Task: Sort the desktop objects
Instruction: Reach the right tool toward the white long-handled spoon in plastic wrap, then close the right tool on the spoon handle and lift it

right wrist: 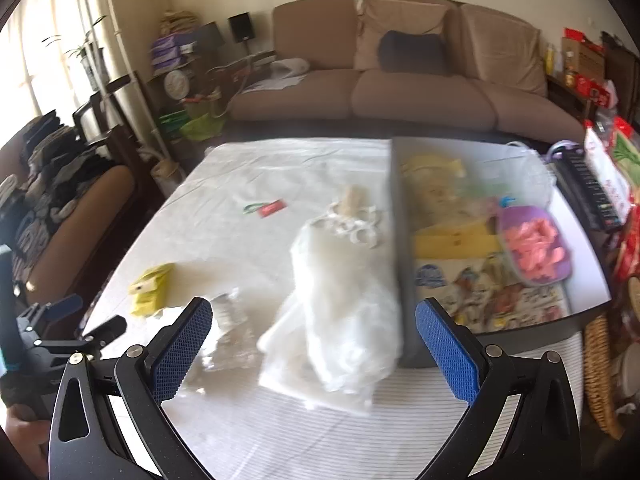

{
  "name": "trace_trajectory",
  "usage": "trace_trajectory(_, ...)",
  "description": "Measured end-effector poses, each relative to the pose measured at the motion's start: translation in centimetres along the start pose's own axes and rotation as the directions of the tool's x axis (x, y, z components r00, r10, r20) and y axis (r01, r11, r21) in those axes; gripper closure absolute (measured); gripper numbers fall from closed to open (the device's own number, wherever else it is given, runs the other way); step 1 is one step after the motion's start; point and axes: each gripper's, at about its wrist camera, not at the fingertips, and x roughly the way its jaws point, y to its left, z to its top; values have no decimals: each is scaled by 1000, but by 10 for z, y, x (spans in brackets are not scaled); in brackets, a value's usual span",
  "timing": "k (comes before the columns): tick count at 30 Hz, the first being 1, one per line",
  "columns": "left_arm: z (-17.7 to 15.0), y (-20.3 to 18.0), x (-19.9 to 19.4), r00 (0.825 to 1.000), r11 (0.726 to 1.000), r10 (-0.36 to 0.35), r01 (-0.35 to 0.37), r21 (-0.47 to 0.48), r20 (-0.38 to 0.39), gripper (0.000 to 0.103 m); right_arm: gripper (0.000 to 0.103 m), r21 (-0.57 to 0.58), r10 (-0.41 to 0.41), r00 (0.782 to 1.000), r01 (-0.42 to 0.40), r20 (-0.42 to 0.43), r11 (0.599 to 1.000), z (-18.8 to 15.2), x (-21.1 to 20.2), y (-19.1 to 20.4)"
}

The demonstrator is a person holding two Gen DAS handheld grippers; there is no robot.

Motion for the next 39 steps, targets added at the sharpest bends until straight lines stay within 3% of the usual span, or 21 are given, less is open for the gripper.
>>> trace_trajectory(4, -31, 33, 9, 999, 998, -11, 8, -60, -42, 0, 0, -20, 98, 994, -99, -42, 995, -19, 19, 34)
trace_trajectory(11, -71, 63, 15, 994, 984, -95, 84, -155, -62, 0, 0, -40, 194, 975, -199, -112, 979, -62, 50, 85)
trace_trajectory(15, -77, 82, 20, 991, 967, -118, 102, -233, -57, 1, 1, -51, 204, 970, -212, -136, 976, -83, 62, 104)
trace_trajectory(20, -74, 111, 11, 989, 939, -149, 144, -314, 7, 1, 7, -88, 199, 970, -213, -141, 973, -101, 77, 120)
trace_trajectory(25, -81, 121, 22, 991, 941, -128, 106, -322, -46, 1, 10, -173, 176, 976, -196, -126, 965, -110, 80, 143)
trace_trajectory(28, -84, 129, 29, 987, 928, -145, 112, -356, -67, 1, 10, -192, 204, 975, -218, -87, 957, -116, 72, 155)
trace_trajectory(29, -85, 131, 31, 985, 921, -156, 120, -371, -70, 1, 13, -190, 228, 970, -240, -81, 952, -119, 69, 159)
trace_trajectory(32, -86, 135, 34, 983, 912, -169, 126, -389, -78, 2, 43, -193, 281, 953, -299, -113, 935, -133, 67, 174)
trace_trajectory(33, -86, 135, 35, 982, 911, -168, 124, -392, -80, 2, 47, -196, 293, 947, -315, -134, 929, -139, 69, 180)
trace_trajectory(39, -83, 132, 36, 979, 901, -192, 146, -409, -73, 2, 46, -227, 284, 935, -330, -211, 917, -167, 95, 210)
